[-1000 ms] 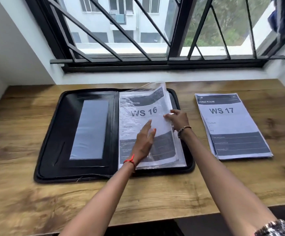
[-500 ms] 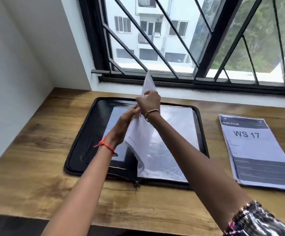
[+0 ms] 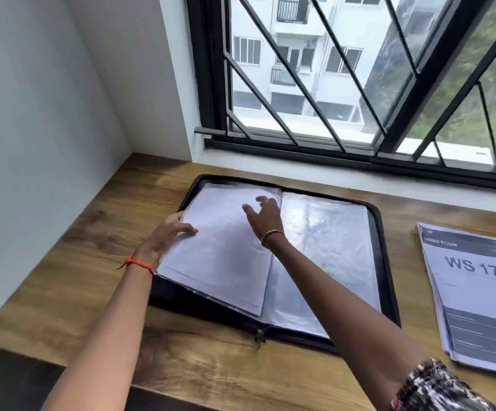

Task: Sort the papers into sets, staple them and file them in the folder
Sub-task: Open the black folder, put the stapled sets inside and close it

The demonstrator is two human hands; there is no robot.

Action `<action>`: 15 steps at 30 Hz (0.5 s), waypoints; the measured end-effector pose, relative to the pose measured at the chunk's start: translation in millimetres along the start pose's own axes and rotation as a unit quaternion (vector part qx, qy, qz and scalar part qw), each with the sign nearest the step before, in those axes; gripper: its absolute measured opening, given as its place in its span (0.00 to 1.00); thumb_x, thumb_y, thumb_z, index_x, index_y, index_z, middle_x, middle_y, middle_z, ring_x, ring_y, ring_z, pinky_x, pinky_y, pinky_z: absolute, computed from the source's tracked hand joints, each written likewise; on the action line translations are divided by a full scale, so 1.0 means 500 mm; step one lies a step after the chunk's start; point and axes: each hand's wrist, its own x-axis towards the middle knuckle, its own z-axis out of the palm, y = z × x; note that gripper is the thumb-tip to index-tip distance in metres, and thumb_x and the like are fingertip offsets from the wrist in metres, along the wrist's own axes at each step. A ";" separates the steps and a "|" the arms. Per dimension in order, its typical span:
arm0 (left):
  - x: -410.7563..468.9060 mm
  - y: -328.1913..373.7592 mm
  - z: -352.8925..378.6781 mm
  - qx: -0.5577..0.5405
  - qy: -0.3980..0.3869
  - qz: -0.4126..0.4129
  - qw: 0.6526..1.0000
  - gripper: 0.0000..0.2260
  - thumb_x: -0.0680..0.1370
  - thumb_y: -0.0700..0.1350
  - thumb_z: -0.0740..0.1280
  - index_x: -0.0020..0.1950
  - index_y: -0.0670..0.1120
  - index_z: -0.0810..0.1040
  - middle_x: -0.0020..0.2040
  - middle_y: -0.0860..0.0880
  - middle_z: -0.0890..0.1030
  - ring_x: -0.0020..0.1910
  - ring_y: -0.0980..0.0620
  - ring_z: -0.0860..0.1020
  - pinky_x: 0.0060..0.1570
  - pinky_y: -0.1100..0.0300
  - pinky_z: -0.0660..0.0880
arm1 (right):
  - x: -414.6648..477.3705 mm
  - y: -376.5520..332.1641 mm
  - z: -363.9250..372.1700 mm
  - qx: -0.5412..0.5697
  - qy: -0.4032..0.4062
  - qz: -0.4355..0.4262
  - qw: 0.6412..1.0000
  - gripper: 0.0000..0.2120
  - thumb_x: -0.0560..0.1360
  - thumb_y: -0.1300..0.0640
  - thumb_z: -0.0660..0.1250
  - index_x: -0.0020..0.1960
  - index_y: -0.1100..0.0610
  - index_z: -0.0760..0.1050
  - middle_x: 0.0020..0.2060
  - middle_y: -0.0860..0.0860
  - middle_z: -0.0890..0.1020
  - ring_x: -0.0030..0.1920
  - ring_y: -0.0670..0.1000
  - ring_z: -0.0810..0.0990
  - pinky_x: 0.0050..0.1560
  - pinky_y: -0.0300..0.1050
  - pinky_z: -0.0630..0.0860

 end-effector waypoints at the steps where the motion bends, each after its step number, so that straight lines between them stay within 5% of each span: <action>1: 0.006 -0.008 -0.006 -0.014 0.007 -0.011 1.000 0.28 0.60 0.39 0.71 0.60 0.38 0.74 0.51 0.45 0.80 0.50 0.48 0.76 0.40 0.70 0.77 | 0.000 0.028 0.001 -0.046 -0.024 0.006 0.999 0.27 0.76 0.49 0.62 0.70 0.62 0.63 0.68 0.60 0.66 0.68 0.57 0.66 0.66 0.49 0.65; 3: 0.018 -0.026 -0.015 -0.013 0.036 -0.042 0.998 0.27 0.69 0.33 0.69 0.68 0.37 0.69 0.57 0.44 0.77 0.51 0.50 0.76 0.42 0.71 0.75 | -0.005 0.075 0.008 -0.113 -0.070 0.009 0.991 0.33 0.77 0.44 0.59 0.75 0.60 0.53 0.74 0.59 0.54 0.74 0.56 0.54 0.72 0.50 0.56; 6: 0.041 -0.051 -0.019 0.069 0.089 -0.075 0.991 0.28 0.75 0.31 0.65 0.73 0.39 0.61 0.69 0.42 0.67 0.66 0.46 0.69 0.57 0.63 0.65 | -0.012 0.122 0.032 -0.196 -0.133 -0.019 0.971 0.37 0.77 0.39 0.55 0.76 0.57 0.44 0.76 0.57 0.42 0.76 0.55 0.41 0.74 0.50 0.45; 10: 0.069 -0.085 -0.001 0.293 0.112 -0.029 0.949 0.33 0.74 0.43 0.70 0.75 0.43 0.58 0.77 0.46 0.53 0.75 0.47 0.54 0.70 0.54 0.55 | -0.012 0.142 0.056 -0.279 -0.167 -0.031 0.945 0.41 0.76 0.35 0.52 0.75 0.55 0.35 0.73 0.56 0.32 0.74 0.55 0.31 0.73 0.52 0.36; 15: 0.082 -0.146 0.051 0.500 0.060 -0.003 0.864 0.34 0.79 0.61 0.55 0.77 0.52 0.41 0.76 0.54 0.36 0.74 0.53 0.34 0.70 0.43 0.34 | -0.011 0.152 0.063 -0.327 -0.168 -0.043 0.929 0.42 0.75 0.33 0.50 0.75 0.54 0.32 0.72 0.56 0.29 0.73 0.55 0.29 0.72 0.55 0.31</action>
